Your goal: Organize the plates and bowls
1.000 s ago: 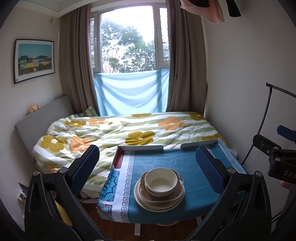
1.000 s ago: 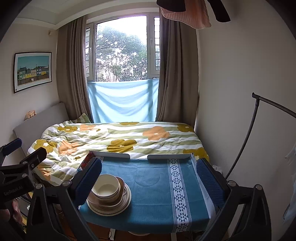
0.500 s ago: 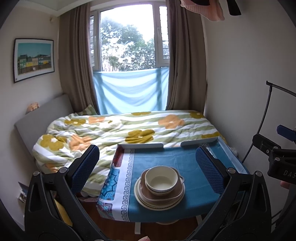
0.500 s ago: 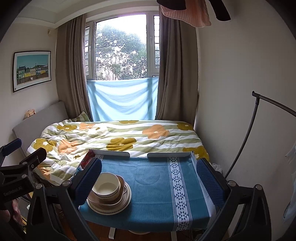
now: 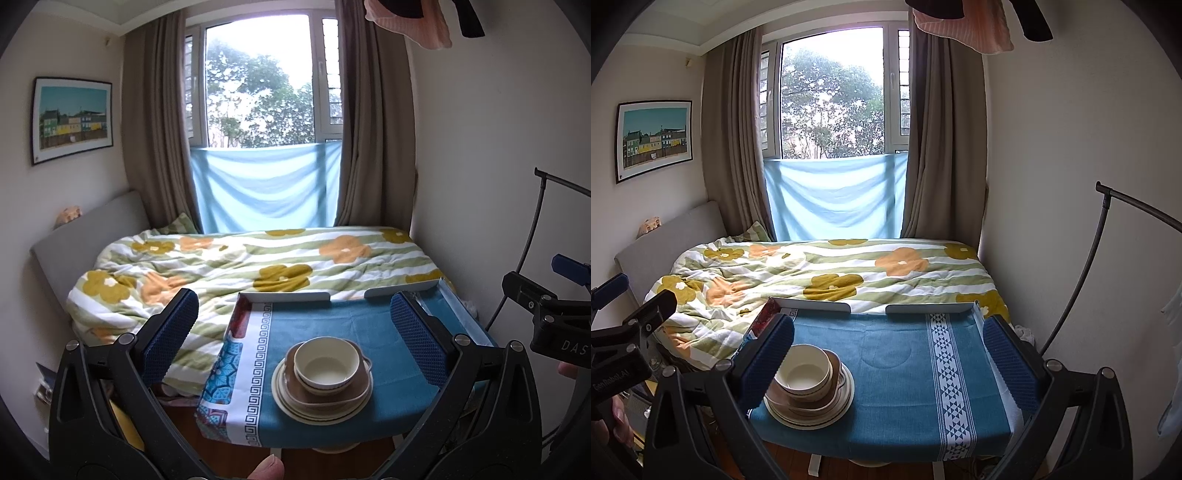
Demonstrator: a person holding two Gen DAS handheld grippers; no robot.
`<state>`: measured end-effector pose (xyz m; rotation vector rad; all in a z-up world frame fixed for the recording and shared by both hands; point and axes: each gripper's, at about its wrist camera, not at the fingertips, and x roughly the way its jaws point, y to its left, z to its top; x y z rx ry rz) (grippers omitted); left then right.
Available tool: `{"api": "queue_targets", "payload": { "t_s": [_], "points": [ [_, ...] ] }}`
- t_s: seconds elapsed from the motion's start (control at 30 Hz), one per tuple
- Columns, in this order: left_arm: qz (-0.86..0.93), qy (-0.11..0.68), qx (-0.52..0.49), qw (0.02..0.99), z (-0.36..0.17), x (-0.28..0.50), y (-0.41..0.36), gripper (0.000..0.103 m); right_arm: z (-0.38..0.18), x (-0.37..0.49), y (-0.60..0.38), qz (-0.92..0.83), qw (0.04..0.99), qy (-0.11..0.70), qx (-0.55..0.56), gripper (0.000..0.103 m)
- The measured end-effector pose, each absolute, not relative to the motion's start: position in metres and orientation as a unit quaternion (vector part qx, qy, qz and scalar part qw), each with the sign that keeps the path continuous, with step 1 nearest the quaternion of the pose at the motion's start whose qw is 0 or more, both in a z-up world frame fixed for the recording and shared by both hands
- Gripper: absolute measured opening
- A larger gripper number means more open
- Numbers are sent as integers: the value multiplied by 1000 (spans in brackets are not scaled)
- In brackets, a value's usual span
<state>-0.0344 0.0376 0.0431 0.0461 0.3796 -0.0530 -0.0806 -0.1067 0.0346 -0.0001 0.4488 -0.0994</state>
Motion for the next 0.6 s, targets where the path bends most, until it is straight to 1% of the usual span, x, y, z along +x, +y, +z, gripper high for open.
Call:
{"api": "queue_targets", "payload": {
  "t_s": [0.4,0.6],
  "points": [
    [-23,178,34,983,41,-27,39,103,29,-78,-107,-51,972,230,0,102],
    [-18,172,31,984,40,-17,43,103,27,-62,-106,-53,970,238,-1,102]
  ]
}}
